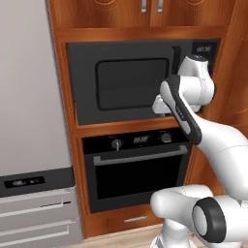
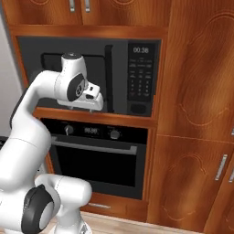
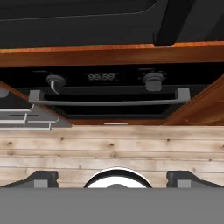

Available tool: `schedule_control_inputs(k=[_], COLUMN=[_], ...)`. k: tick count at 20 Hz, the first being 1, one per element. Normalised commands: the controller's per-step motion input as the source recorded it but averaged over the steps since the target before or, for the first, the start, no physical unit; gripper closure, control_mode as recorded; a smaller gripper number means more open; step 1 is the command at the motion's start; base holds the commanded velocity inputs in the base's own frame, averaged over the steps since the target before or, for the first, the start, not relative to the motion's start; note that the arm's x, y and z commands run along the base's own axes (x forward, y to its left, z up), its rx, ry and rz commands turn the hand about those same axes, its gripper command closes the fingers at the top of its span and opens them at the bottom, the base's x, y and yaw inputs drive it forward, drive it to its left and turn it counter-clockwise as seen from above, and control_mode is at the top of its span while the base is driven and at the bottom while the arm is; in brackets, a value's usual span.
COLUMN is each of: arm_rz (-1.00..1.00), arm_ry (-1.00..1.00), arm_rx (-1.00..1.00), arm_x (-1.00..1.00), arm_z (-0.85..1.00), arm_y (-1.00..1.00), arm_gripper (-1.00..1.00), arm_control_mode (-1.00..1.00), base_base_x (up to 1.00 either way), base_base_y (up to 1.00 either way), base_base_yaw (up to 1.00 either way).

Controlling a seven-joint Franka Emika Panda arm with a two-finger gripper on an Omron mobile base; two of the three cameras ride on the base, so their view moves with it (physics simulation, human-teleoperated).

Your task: Take the baked cake out of the oven and place it on the plate for cooling. Then close the oven door.

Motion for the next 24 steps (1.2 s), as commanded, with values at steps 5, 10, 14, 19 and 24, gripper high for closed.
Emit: schedule_control_inputs(k=[5, 10, 14, 19, 24], arm_rz=[0.00, 0.00, 0.00, 0.00, 0.00], arm_ry=[0.00, 0.00, 0.00, 0.00, 0.00], arm_rx=[0.00, 0.00, 0.00, 0.00, 0.00], arm_x=[0.00, 0.00, 0.00, 0.00, 0.00], arm_z=[0.00, 0.00, 0.00, 0.00, 0.00], arm_y=[0.00, 0.00, 0.00, 0.00, 0.00], arm_gripper=[-1.00, -1.00, -1.00, -1.00, -1.00], arm_control_mode=[1.00, 1.00, 1.00, 1.00, 1.00], base_base_x=[-0.01, 0.00, 0.00, -0.04, -0.19], base_base_y=[0.78, 0.72, 0.56, 0.22, 0.01], base_base_yaw=[0.00, 0.00, 0.00, 0.00, 0.00])
